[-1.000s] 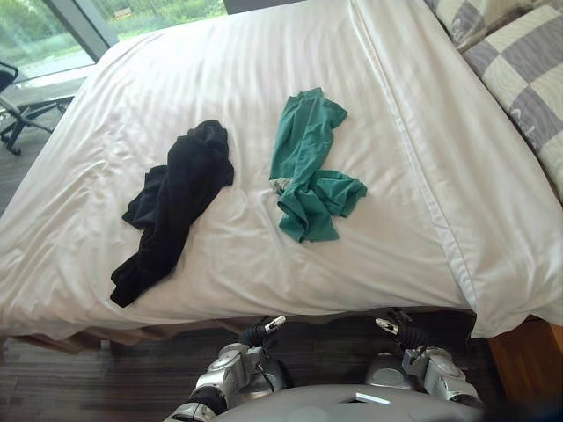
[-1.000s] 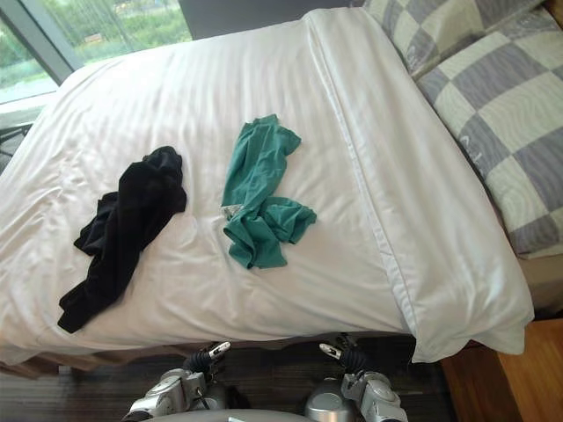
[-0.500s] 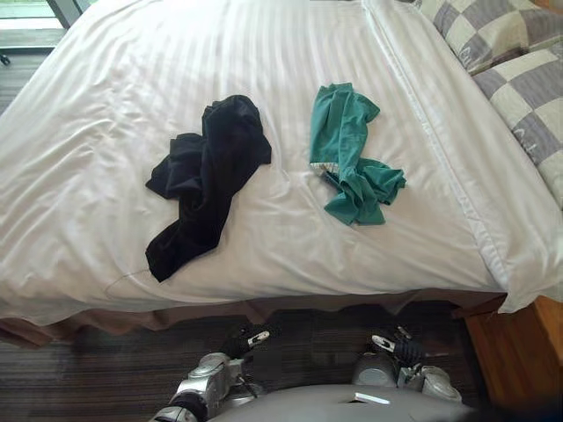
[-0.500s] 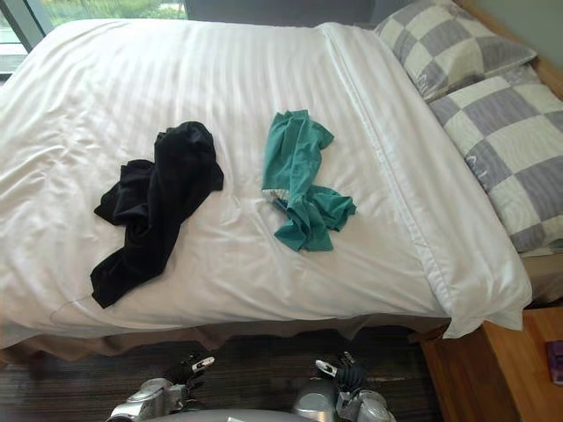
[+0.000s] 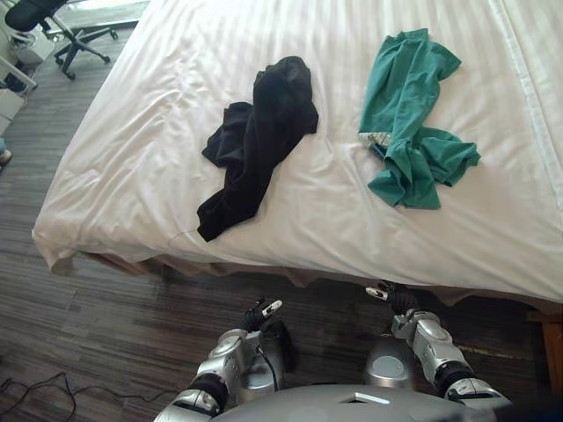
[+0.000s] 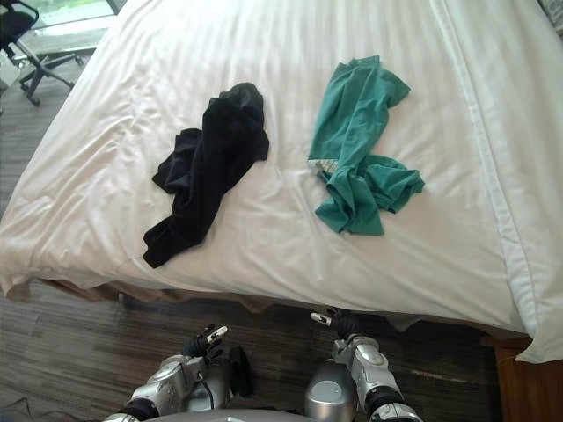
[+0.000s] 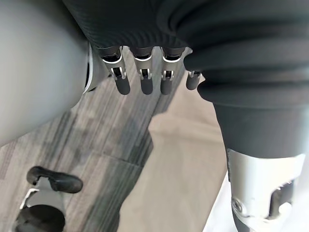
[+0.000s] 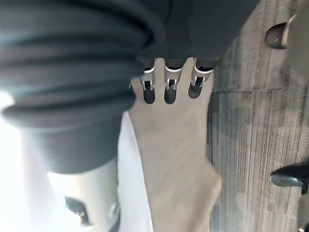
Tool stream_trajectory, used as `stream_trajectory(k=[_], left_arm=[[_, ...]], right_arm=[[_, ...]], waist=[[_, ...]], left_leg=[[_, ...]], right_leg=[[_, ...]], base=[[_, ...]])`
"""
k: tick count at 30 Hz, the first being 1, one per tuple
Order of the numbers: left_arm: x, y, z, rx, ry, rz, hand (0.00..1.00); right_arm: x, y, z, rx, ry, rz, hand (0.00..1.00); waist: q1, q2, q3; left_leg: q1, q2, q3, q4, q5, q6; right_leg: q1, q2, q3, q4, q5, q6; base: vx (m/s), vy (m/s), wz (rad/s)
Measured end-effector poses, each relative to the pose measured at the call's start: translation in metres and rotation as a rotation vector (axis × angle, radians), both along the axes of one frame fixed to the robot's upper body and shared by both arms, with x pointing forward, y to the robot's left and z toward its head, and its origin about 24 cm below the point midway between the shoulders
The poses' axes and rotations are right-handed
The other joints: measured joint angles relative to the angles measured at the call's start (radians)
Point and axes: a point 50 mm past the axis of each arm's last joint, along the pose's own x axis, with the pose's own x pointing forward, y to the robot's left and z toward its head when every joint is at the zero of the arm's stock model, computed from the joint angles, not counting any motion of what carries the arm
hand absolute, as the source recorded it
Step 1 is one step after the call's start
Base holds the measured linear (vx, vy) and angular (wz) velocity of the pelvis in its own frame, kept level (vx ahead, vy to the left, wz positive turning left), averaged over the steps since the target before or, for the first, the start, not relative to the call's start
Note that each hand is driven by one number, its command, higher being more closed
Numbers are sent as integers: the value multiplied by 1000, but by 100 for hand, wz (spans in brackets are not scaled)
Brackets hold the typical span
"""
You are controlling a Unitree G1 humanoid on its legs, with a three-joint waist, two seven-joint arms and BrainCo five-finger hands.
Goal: Tidy the bed and pick cloth on bed and put in laundry
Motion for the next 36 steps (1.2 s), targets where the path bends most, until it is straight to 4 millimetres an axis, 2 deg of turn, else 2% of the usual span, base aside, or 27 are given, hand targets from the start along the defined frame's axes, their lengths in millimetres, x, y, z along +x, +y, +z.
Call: stream_trajectory(k=[1,3,4,5,6,7,8,9,10,11,12,13,14,15,16,18,20,21,25,27,29,31,32,33,34,35,36], left_arm=[[-2,0,-1,-13,-1,-4,0],[-6,1,-2,-20,0,-3,0],[-6,0,-2,-26,-1,-9,0],[-7,-4,-2,-35,0,-20,0],[-7,-6,-3,-39,2,-31,0],[-9,-7,-4,-38,10,-36,0],[-11,-3,-5,-28,20,-44,0],[-10,7,-4,5,16,-39,0],[-15,22,-4,51,26,-37,0],[-19,28,-5,70,38,-22,0],[-30,37,-7,104,57,-12,0],[-33,38,-7,107,59,-16,0],[-33,37,-7,108,61,-26,0],[-31,32,-8,98,65,-51,0],[-28,26,-8,84,76,-71,0],[-25,16,-8,62,92,-82,0],[-32,15,-12,66,137,-70,0],[-33,16,-12,64,142,-62,0],[-41,31,-15,95,165,53,0],[-49,40,-16,109,190,133,0],[-58,52,-17,132,225,282,0],[-59,67,-15,131,217,434,0],[-63,86,-12,130,200,611,0],[-66,95,-10,133,191,683,0],[-71,111,-6,142,171,798,0],[-81,146,5,167,110,1000,0],[-89,169,15,188,58,1124,0]], right_arm=[[-5,-9,-1,-13,10,-23,0],[-14,-18,-3,-45,32,-18,0],[-14,-20,-3,-54,31,-10,0],[-22,-22,-6,-60,50,-10,0],[-29,-23,-9,-59,66,-14,0],[-34,-22,-11,-54,78,-17,0],[-42,-16,-16,-35,102,-24,0],[-45,5,-22,19,120,-10,0],[-45,20,-23,61,116,25,0],[-44,25,-23,73,108,57,0],[-37,34,-19,86,69,120,0],[-35,35,-18,90,53,135,0],[-32,36,-15,96,26,142,0],[-30,32,-13,100,7,124,0],[-33,28,-14,106,17,89,0],[-35,24,-16,109,37,59,0],[-35,22,-17,95,53,55,0],[-37,21,-18,89,59,48,0],[-45,30,-25,138,106,-39,0],[-48,25,-26,153,118,-116,0],[-57,3,-28,150,126,-313,0],[-67,-16,-28,128,131,-436,0],[-75,-40,-25,93,124,-550,0],[-80,-51,-23,76,119,-600,0],[-88,-70,-19,50,104,-676,0],[-102,-103,-9,-7,71,-800,0],[-109,-122,-1,-43,41,-869,0]], waist=[[-3,3,-6],[-14,1,-16],[-14,3,-17],[-14,12,-24],[-14,13,-35],[-15,20,-51],[-7,-5,-62],[20,-49,-78],[45,-61,-87],[50,-71,-92],[66,-81,-106],[65,-78,-110],[55,-71,-114],[24,-49,-122],[3,-40,-128],[17,-23,-138],[33,-8,-144],[32,-10,-144],[46,-47,-163],[44,-59,-171],[38,-62,-177],[39,-59,-176],[38,-50,-179],[37,-44,-182],[37,-35,-188],[33,-24,-196],[29,-18,-200]], left_leg=[[3,35,-16,18,-23,16],[10,77,-83,25,-45,10],[16,93,-96,16,-45,8],[33,100,-101,-21,-35,-3],[53,94,-90,-40,-95,-70],[65,86,-83,-60,-130,-96],[80,76,-62,-87,-163,-104],[84,59,-22,-92,-156,-92],[119,70,33,-121,-148,-80],[146,72,62,-138,-145,-76],[192,73,113,-178,-135,-67],[197,72,119,-187,-131,-67],[188,77,105,-197,-122,-62],[154,82,49,-226,-101,-51],[146,72,4,-274,-72,-42],[146,65,2,-313,-41,-28],[153,53,9,-317,-27,-17],[164,48,11,-323,-27,-17],[225,34,88,-348,-38,-31],[249,29,113,-357,-42,-35],[271,24,132,-365,-48,-43],[277,24,143,-366,-49,-45],[278,24,145,-369,-50,-46],[278,24,145,-371,-50,-46],[277,24,145,-373,-50,-46],[277,24,144,-373,-52,-47],[275,26,143,-373,-54,-49]], right_leg=[[9,-2,10,1,0,0],[6,-9,38,-1,13,23],[4,-12,51,-9,23,43],[10,-21,61,-35,46,85],[21,-25,69,-61,64,104],[29,-30,69,-82,83,103],[32,-45,62,-114,126,102],[24,-61,16,-155,214,92],[26,-54,-69,-184,281,53],[28,-50,-117,-177,290,34],[26,-22,-205,-139,263,2],[27,9,-200,-136,234,10],[32,67,-157,-142,178,33],[38,142,-56,-177,128,41],[45,177,-3,-205,116,10],[39,180,-9,-230,138,-10],[48,175,-1,-244,157,11],[56,172,1,-246,160,14],[71,168,60,-285,196,22],[90,168,80,-321,217,25],[122,169,80,-376,248,25],[129,169,81,-391,255,27],[133,170,79,-404,259,28],[133,170,78,-406,259,28],[134,170,75,-410,259,28],[144,169,63,-419,259,28],[152,169,55,-425,260,29]], base=[[25,100,-21],[32,127,-29],[60,362,-35],[69,459,-30],[58,454,-12],[47,405,0],[22,442,-18],[8,457,-64],[-15,285,-82],[-26,246,-111],[-39,151,-81],[-55,134,-54],[-93,41,46],[-96,14,111],[-73,-8,110],[-7,-1,28],[19,25,-7],[38,36,-8],[59,61,-44],[73,43,-39],[49,20,-23],[23,7,-13],[7,-5,-7],[0,0,0],[12,-10,7],[10,-12,12],[0,-10,14]])
